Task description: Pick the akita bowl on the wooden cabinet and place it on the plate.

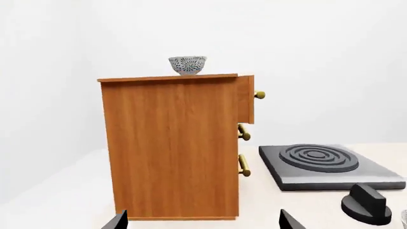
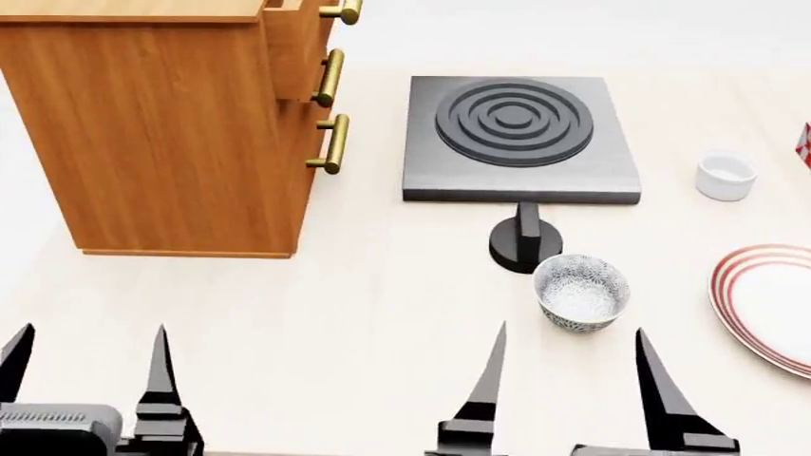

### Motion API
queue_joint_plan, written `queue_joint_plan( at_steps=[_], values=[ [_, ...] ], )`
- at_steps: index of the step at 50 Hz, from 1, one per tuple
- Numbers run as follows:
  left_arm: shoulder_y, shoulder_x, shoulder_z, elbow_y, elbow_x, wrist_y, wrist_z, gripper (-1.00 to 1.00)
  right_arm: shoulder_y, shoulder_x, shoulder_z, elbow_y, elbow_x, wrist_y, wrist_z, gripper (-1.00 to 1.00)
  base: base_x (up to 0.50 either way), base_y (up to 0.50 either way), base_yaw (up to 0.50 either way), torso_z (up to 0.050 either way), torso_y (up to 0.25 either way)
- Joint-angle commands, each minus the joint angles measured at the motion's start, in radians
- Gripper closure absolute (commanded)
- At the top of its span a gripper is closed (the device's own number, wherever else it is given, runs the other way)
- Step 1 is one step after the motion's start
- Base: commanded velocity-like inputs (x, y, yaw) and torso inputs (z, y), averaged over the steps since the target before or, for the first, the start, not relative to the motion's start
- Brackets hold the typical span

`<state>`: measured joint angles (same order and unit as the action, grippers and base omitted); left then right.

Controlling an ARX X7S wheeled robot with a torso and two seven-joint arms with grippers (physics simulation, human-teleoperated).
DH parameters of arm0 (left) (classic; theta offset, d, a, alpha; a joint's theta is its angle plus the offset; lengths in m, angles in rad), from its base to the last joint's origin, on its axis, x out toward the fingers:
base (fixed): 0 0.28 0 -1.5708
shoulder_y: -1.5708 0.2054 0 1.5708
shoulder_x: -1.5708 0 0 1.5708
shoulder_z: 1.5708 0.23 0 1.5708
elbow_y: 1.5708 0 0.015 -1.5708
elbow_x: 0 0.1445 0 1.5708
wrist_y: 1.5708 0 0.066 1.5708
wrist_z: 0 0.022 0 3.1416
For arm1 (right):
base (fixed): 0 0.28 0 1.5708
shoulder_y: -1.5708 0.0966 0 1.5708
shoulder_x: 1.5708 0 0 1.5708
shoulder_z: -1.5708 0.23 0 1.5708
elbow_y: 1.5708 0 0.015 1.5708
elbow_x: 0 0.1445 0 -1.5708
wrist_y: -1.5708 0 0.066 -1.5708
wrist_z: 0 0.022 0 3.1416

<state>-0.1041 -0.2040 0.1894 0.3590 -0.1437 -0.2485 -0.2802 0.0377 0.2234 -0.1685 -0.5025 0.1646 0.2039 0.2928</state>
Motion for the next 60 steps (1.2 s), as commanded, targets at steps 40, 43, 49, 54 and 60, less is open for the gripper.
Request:
queue_joint_plan(
  at_steps=[40, 43, 49, 54, 60],
  values=[
    [0.012, -0.052, -0.036, 0.366, -0.102, -0.103, -0.048, -1.00, -0.005, 0.079, -0.081, -0.409, -0.023, 0.169, 0.067, -1.00, 0.00, 0.00, 0.00, 0.001, -0.085],
    [0.010, -0.055, -0.033, 0.365, -0.101, -0.105, -0.051, -1.00, -0.004, 0.081, -0.084, -0.409, -0.024, 0.169, 0.068, -1.00, 0.00, 0.00, 0.00, 0.003, -0.250],
    [-0.014, -0.049, -0.046, 0.386, -0.151, -0.165, -0.062, -1.00, -0.001, 0.085, -0.092, -0.416, -0.028, 0.176, 0.074, -1.00, 0.00, 0.00, 0.00, 0.002, -0.091],
    [-0.123, -0.065, -0.025, 0.458, -0.147, -0.387, -0.117, -1.00, 0.001, 0.088, -0.099, -0.418, -0.028, 0.177, 0.077, -1.00, 0.00, 0.00, 0.00, 0.000, 0.000],
    [-0.321, -0.046, -0.044, 0.505, -0.214, -0.609, -0.159, -1.00, 0.004, 0.092, -0.095, -0.420, -0.020, 0.178, 0.079, -1.00, 0.00, 0.00, 0.00, 0.000, 0.000]
  ],
)
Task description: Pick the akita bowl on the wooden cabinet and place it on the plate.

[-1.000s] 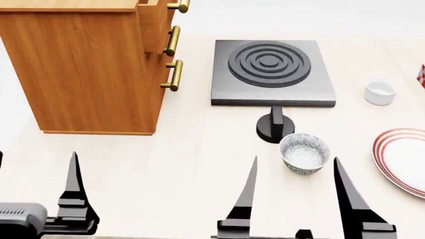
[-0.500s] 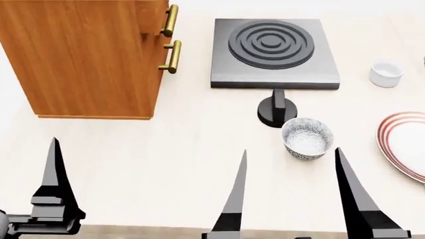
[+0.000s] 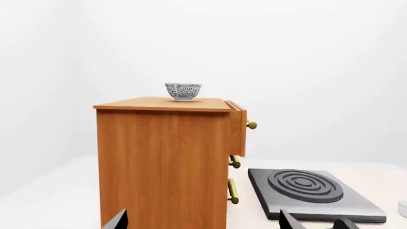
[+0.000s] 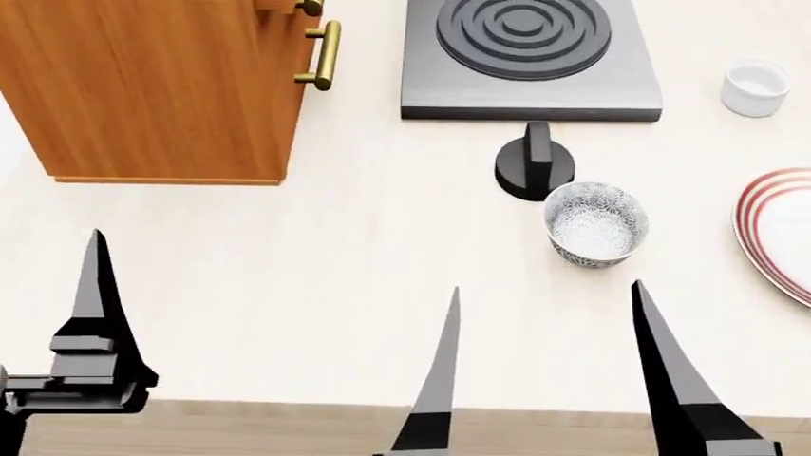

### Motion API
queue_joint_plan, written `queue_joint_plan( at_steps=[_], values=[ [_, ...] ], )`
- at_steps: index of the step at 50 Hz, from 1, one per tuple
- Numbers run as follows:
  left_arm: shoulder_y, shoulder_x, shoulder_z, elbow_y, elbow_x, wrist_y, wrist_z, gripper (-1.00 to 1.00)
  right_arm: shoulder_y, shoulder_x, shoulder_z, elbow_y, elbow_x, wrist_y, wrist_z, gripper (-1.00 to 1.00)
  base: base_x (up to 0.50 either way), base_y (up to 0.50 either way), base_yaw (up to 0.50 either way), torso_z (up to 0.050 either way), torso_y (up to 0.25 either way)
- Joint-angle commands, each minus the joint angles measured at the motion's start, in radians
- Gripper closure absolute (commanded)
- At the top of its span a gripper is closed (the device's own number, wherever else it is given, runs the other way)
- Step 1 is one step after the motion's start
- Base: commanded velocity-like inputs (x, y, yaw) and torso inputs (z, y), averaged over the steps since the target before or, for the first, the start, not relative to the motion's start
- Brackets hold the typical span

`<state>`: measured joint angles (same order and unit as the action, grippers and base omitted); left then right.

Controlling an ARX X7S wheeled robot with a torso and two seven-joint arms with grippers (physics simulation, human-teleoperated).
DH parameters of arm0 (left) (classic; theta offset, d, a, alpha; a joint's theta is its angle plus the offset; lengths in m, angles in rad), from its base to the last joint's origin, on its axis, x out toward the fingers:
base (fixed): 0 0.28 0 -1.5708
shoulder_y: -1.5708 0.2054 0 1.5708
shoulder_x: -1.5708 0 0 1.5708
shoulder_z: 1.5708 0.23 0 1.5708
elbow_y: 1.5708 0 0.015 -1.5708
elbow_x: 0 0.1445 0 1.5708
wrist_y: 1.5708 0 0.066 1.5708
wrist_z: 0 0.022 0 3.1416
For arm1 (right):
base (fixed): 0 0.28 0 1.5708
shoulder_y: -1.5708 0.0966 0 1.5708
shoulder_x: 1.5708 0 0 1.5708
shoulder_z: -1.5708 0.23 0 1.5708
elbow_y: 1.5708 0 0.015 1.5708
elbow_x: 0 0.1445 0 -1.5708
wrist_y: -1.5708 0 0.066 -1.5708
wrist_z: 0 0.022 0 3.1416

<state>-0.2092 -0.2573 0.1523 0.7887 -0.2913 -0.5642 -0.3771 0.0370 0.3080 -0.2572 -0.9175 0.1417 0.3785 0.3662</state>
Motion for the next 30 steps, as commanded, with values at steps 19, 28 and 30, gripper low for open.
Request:
queue_joint_plan(
  at_steps=[19, 28, 30],
  values=[
    [-0.732, 0.080, -0.063, -0.123, -0.237, -0.521, -0.012, -1.00, 0.008, 0.022, -0.015, -0.013, 0.001, 0.010, 0.021, -1.00, 0.00, 0.00, 0.00, 0.000, 0.000],
    [-0.904, 0.118, -0.085, -0.122, -0.286, -0.646, -0.051, -1.00, 0.010, 0.031, -0.017, -0.020, 0.005, 0.016, 0.025, -1.00, 0.00, 0.00, 0.00, 0.000, 0.000],
    [-0.958, 0.123, -0.087, -0.115, -0.302, -0.689, -0.060, -1.00, 0.013, 0.030, -0.009, -0.029, 0.017, 0.024, 0.027, -1.00, 0.00, 0.00, 0.00, 0.000, 0.000]
  ],
)
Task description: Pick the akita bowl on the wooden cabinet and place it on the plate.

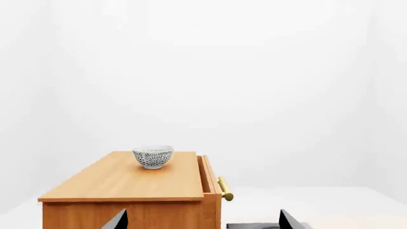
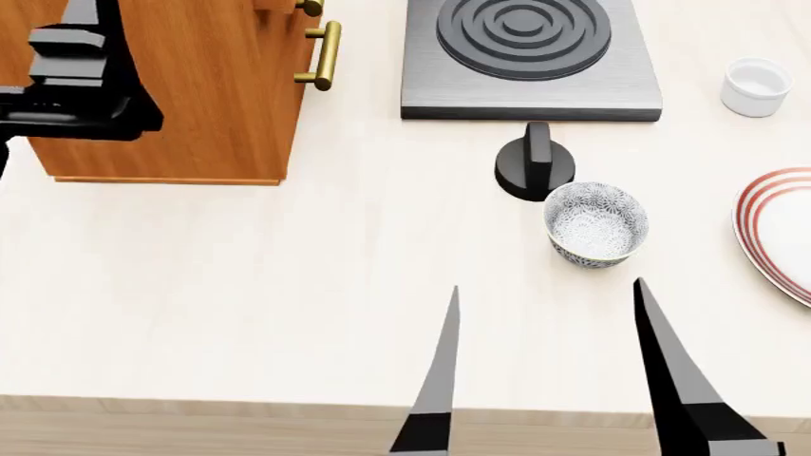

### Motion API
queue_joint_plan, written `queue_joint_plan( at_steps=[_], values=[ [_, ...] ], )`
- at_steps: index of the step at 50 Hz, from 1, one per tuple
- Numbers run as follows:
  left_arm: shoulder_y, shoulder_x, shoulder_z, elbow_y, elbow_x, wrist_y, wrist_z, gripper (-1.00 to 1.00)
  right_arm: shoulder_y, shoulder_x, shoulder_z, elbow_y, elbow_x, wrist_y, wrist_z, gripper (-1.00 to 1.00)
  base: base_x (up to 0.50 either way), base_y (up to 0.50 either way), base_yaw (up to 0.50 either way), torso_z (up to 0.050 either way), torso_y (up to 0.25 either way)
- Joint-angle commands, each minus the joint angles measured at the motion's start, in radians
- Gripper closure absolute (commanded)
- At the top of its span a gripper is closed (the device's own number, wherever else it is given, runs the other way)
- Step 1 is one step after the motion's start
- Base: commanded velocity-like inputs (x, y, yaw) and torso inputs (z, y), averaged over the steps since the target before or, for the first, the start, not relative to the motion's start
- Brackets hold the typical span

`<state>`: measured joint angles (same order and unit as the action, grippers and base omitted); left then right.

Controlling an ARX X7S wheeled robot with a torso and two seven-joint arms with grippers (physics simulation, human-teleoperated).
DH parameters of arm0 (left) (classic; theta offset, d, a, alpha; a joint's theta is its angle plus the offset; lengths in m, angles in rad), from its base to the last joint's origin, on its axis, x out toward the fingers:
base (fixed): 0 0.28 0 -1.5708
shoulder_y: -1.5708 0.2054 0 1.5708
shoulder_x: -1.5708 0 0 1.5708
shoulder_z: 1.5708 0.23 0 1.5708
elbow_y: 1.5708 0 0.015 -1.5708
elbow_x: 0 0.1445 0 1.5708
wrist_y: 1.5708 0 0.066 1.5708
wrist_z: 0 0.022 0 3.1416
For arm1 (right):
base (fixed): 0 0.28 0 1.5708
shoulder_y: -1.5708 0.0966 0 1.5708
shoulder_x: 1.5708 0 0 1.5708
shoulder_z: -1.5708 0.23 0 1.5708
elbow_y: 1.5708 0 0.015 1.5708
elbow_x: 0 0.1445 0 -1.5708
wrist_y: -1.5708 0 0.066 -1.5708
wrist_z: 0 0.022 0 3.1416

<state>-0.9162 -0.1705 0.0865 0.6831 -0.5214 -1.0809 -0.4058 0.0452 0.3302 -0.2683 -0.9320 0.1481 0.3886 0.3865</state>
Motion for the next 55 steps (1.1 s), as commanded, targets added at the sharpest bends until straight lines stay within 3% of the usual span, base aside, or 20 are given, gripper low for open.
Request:
queue_joint_plan(
  at_steps=[1, 16, 55],
  values=[
    [-0.291, 0.031, -0.008, -0.016, -0.070, -0.184, -0.033, -1.00, 0.004, 0.009, 0.000, -0.013, 0.008, 0.012, 0.008, -1.00, 0.00, 0.00, 0.00, 0.000, 0.000],
    [-0.553, 0.039, 0.024, -0.185, -0.070, -0.210, -0.014, -1.00, 0.003, 0.016, 0.013, -0.018, 0.025, 0.001, 0.018, -1.00, 0.01, 0.00, 0.00, 0.000, 0.000],
    [-0.548, 0.053, 0.017, -0.144, -0.143, -0.218, -0.050, -1.00, 0.000, 0.039, -0.004, -0.029, 0.040, -0.033, 0.042, -1.00, 0.44, 0.00, 0.00, 0.000, 0.000]
  ],
)
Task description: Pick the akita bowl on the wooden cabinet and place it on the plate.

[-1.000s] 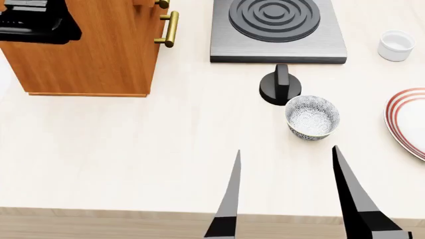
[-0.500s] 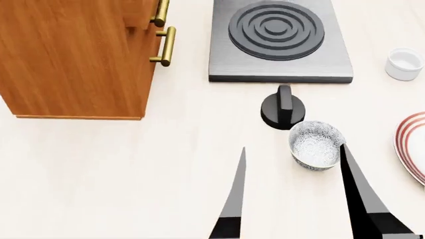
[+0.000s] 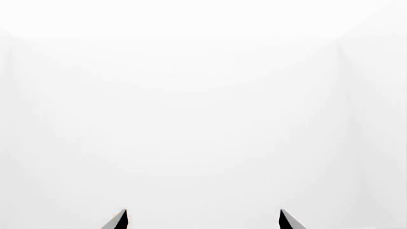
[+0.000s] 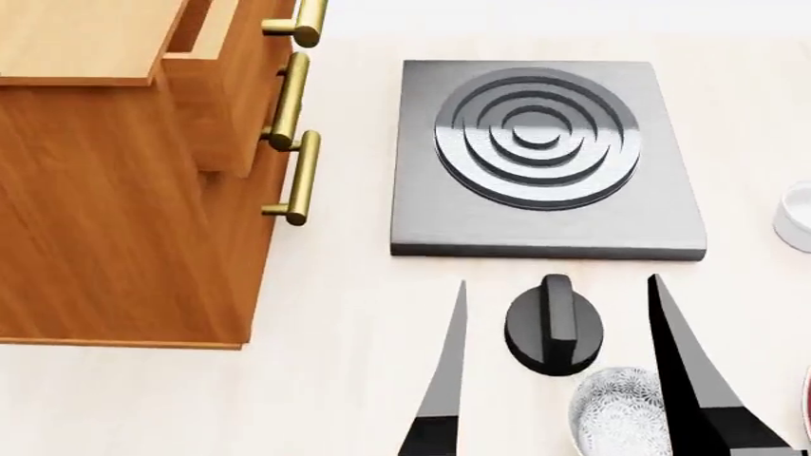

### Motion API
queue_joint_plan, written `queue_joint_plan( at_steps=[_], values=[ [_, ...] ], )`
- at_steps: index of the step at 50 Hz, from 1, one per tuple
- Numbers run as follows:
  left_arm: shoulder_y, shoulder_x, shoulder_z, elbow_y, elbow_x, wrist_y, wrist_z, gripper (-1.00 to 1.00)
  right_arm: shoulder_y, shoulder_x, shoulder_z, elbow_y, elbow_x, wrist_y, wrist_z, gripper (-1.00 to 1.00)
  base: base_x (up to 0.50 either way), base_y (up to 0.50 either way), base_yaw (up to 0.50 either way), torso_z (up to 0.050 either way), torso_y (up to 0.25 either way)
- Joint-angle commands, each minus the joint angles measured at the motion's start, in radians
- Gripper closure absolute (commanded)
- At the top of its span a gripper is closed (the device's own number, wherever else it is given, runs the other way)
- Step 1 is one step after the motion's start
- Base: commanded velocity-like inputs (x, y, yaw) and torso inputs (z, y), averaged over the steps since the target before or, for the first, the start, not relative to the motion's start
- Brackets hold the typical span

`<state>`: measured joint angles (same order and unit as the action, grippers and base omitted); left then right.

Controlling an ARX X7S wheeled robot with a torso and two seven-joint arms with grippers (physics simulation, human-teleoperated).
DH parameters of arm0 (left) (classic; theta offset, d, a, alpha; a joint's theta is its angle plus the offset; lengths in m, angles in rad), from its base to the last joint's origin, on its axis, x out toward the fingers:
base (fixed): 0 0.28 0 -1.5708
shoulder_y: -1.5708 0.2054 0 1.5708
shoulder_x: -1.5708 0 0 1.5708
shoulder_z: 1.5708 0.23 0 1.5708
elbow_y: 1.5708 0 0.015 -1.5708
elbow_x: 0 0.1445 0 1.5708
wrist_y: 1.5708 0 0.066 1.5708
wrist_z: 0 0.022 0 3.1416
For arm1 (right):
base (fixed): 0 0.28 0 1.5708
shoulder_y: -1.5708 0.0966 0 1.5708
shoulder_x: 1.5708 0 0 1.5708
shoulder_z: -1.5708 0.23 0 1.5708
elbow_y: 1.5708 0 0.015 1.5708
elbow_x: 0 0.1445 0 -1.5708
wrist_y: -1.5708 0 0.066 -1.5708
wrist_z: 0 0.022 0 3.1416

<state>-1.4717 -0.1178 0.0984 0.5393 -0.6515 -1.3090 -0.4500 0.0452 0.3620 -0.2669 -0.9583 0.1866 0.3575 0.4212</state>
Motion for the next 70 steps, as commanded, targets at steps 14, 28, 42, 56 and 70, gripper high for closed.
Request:
queue_joint_plan(
  at_steps=[14, 28, 42, 56, 70],
  values=[
    [0.013, -0.004, 0.015, 0.003, -0.027, 0.017, -0.018, -1.00, 0.008, 0.016, -0.018, -0.004, 0.002, 0.009, 0.018, -1.00, 0.26, 0.00, 0.00, 0.000, 0.001],
    [0.017, -0.009, 0.012, 0.000, -0.043, 0.026, -0.028, -1.00, 0.014, 0.014, -0.017, -0.001, -0.006, 0.005, 0.044, -1.00, 0.15, 0.00, 0.00, 0.000, 0.000],
    [0.010, -0.018, 0.018, -0.006, -0.055, 0.030, -0.038, -1.00, 0.017, 0.023, -0.028, -0.003, 0.000, 0.008, 0.050, -1.00, 0.03, 0.00, 0.00, 0.000, 0.000],
    [-0.043, -0.039, 0.068, -0.064, -0.040, 0.043, -0.029, -1.00, 0.017, 0.035, -0.049, -0.001, -0.012, 0.004, 0.054, -1.00, 0.00, 0.00, 0.00, 0.000, 0.000],
    [-0.207, -0.048, 0.197, -0.529, 0.096, 0.293, 0.141, -1.00, 0.023, 0.040, -0.058, 0.052, 0.001, -0.030, 0.039, -1.00, 0.00, 0.00, 0.00, 0.000, 0.000]
  ],
)
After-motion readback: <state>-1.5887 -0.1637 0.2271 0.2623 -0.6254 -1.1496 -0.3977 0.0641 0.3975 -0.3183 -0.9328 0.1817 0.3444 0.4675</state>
